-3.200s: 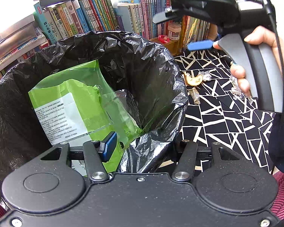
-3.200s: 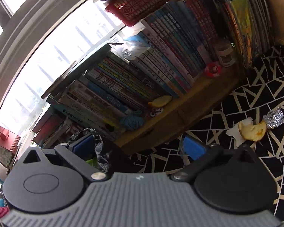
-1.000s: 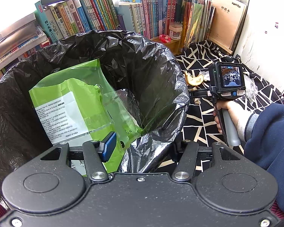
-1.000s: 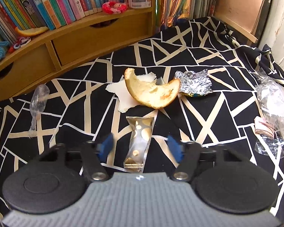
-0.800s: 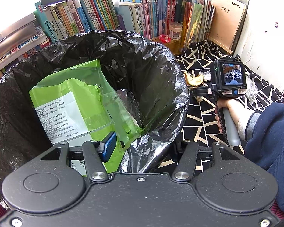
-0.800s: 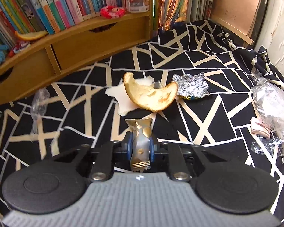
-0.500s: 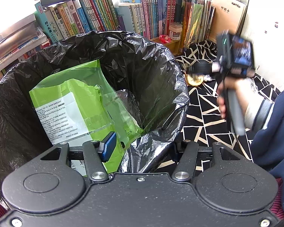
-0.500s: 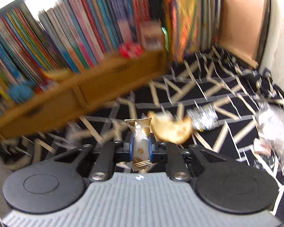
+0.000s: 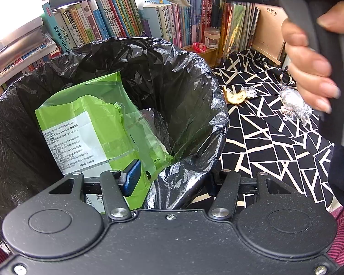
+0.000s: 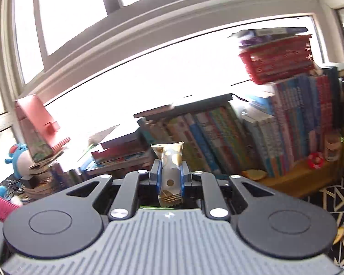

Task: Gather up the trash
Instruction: 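Carry the wrapper over the trash bag and open the right tool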

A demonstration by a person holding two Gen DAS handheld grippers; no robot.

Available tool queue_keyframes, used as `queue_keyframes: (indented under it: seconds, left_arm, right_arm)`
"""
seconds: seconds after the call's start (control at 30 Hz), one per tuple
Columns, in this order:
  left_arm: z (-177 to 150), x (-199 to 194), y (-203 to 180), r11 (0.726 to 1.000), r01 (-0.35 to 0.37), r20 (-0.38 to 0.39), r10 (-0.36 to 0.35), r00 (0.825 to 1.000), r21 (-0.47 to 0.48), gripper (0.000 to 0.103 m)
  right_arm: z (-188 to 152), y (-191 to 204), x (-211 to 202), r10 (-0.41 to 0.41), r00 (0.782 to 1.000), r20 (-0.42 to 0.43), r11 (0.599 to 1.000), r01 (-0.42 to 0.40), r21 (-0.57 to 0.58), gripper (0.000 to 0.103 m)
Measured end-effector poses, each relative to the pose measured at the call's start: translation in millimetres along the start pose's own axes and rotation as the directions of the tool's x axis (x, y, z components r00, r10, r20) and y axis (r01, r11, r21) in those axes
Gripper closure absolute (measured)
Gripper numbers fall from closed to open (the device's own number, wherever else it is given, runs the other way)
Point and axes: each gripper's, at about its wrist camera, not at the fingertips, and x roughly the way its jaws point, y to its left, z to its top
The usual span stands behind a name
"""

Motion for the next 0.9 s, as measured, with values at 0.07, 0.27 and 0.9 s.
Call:
queue_keyframes:
  seconds: [0.07,0.27,0.9]
  left_arm:
    - [0,0,0,1.000,0.000,0.000,0.000,1.000,0.000,0.050]
    - [0,0,0,1.000,0.000,0.000,0.000,1.000,0.000,0.050]
    - [0,0,0,1.000,0.000,0.001,0.000,1.000,0.000,0.050]
  right_arm:
    - [-1,14,0,0.057,0.998,-0.015,0.998,-0.058,-0.031,0.083]
    - [-5,33,4,0.145,0.988,-0.058,0.986,-0.148,-0.070,0.081]
    - [-11,37,2,0.198,0.976,-0.093,0.977,-0.204,-0.063,0.049]
